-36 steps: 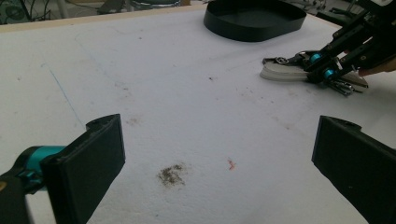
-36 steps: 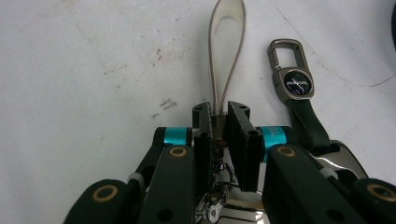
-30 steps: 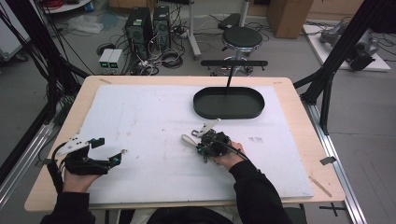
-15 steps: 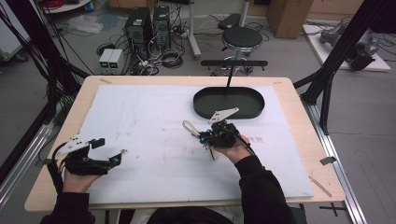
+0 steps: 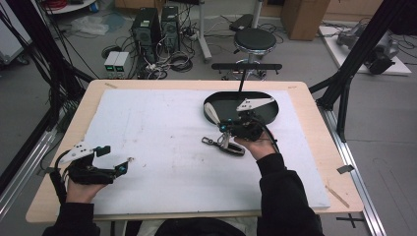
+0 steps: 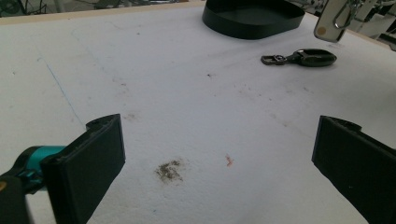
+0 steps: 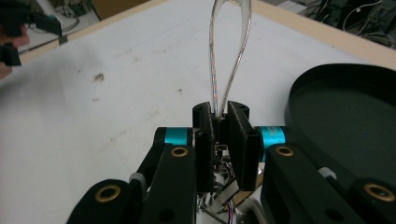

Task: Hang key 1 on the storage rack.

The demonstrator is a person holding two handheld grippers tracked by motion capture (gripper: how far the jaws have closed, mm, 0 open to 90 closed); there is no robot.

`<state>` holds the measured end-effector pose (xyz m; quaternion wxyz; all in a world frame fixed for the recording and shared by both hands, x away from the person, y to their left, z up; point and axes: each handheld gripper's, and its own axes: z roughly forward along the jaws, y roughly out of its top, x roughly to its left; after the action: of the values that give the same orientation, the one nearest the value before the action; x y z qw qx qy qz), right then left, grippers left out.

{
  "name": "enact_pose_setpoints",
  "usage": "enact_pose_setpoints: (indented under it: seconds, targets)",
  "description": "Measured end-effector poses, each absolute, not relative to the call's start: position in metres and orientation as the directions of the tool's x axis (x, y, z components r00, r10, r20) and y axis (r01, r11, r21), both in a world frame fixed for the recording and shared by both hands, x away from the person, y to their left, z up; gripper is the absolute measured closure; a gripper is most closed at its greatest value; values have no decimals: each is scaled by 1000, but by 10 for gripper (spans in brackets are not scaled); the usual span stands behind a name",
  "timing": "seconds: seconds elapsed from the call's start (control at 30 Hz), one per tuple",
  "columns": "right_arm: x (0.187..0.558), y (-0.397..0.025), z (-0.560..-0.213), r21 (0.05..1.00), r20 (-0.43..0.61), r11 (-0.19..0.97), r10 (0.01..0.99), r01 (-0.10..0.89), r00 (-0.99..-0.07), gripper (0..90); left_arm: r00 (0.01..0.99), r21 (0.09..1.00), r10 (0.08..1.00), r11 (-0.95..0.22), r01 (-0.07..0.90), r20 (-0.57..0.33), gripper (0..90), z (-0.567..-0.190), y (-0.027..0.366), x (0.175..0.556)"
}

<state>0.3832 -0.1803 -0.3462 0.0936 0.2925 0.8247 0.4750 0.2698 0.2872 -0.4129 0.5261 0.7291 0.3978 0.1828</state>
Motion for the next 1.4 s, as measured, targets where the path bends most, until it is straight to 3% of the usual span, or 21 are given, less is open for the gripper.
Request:
enact_pose_setpoints:
  seconds: [0.33,0.77,1.4]
  targets:
    - [395,-199,-325,868,149,291,621,403,-769,817,611,912,777,-128,389,-151,30,-414,288,271]
    - [416,-200,-282,896,100,247,698,370,-709,817,618,914,771,-124,386,-156,30,-416,286,272]
    - [447,-203,-265,906,79,199,786,373,-613,817,658,918,737,-138,371,-155,30,-418,279,273]
